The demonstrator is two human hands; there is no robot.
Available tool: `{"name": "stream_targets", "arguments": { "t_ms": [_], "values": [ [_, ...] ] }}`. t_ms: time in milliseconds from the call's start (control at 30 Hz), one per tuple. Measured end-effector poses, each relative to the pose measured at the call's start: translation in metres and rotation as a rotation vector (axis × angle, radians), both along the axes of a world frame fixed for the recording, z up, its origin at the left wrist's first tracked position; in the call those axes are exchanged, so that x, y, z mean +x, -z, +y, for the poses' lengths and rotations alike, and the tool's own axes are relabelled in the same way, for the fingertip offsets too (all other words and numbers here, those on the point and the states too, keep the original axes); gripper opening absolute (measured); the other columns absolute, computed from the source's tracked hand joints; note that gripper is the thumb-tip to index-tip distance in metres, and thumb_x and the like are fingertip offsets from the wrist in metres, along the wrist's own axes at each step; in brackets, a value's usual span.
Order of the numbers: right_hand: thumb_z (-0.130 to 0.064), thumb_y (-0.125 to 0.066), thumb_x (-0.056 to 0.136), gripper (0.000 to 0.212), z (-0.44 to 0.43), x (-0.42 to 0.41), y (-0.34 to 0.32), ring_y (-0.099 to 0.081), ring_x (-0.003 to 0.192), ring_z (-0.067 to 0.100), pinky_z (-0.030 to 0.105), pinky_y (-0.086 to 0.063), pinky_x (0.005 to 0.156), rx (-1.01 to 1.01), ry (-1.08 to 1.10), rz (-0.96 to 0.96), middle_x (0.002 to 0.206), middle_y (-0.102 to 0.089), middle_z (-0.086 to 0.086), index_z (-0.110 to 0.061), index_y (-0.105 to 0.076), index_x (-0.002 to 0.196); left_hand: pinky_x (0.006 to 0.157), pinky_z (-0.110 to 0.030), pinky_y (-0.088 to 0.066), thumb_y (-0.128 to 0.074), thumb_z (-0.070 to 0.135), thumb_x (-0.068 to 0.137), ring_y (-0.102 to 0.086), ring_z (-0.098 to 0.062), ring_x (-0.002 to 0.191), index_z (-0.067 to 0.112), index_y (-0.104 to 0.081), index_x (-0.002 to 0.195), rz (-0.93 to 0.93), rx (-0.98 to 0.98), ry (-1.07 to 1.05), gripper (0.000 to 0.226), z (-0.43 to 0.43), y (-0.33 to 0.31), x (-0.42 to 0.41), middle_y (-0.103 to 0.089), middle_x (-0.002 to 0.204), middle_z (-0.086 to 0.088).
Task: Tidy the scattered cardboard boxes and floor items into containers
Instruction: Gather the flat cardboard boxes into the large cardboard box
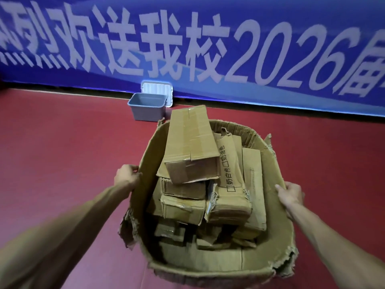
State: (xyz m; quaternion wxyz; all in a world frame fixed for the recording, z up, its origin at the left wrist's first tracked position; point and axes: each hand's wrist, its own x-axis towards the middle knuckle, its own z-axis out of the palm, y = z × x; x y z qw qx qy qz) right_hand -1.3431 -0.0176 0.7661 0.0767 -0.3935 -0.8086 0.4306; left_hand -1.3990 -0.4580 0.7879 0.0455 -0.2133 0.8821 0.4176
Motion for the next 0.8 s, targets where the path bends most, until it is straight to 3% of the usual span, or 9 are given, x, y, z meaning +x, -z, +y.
{"name": "stream_targets", "arguments": {
  "t_ms": [233, 400, 633, 800],
  "values": [
    [-0.017, -0.06, 0.091, 0.023, 0.029, -0.191, 0.019, -0.06, 0.109, 0.038, 0.045, -0.048, 0.099, -0.06, 0.055, 0.031, 0.11, -0.069, 0.018, -0.008, -0.069, 0.11, 0.077, -0.043, -0.06, -0.061, 0.007, 0.085, -0.07, -0.027, 0.085, 0.013, -0.065, 0.122, 0.012, 0.01, 0.021, 0.038, 0.037, 0.009, -0.211, -0.072, 0.108, -0.011],
    [-0.016, -0.058, 0.092, 0.023, 0.071, -0.355, 0.035, -0.057, 0.115, 0.037, 0.042, -0.046, 0.1, -0.048, 0.001, -0.003, 0.111, -0.069, 0.016, -0.007, -0.07, 0.109, 0.074, -0.034, -0.059, -0.056, 0.0, 0.085, -0.066, -0.022, 0.075, 0.01, -0.064, 0.123, -0.002, -0.002, -0.014, 0.04, 0.089, 0.024, -0.365, -0.071, 0.108, -0.012],
    [-0.016, -0.059, 0.092, 0.022, 0.11, -0.554, 0.014, -0.062, 0.107, 0.035, 0.039, -0.049, 0.092, -0.045, -0.014, -0.02, 0.108, -0.07, 0.018, -0.005, -0.07, 0.108, 0.073, -0.031, -0.057, -0.056, 0.001, 0.087, -0.062, -0.021, 0.075, 0.008, -0.061, 0.125, 0.006, 0.007, -0.078, 0.039, 0.133, 0.019, -0.548, -0.069, 0.112, -0.013],
    [-0.017, -0.059, 0.092, 0.023, 0.119, -0.689, 0.018, -0.061, 0.109, 0.035, 0.039, -0.048, 0.093, -0.027, -0.019, -0.038, 0.109, -0.07, 0.017, -0.006, -0.069, 0.11, 0.081, -0.036, -0.058, -0.057, 0.002, 0.087, -0.067, -0.025, 0.082, 0.008, -0.061, 0.126, -0.031, 0.077, -0.119, 0.039, 0.138, 0.033, -0.68, -0.068, 0.114, -0.014]
  ]
}}
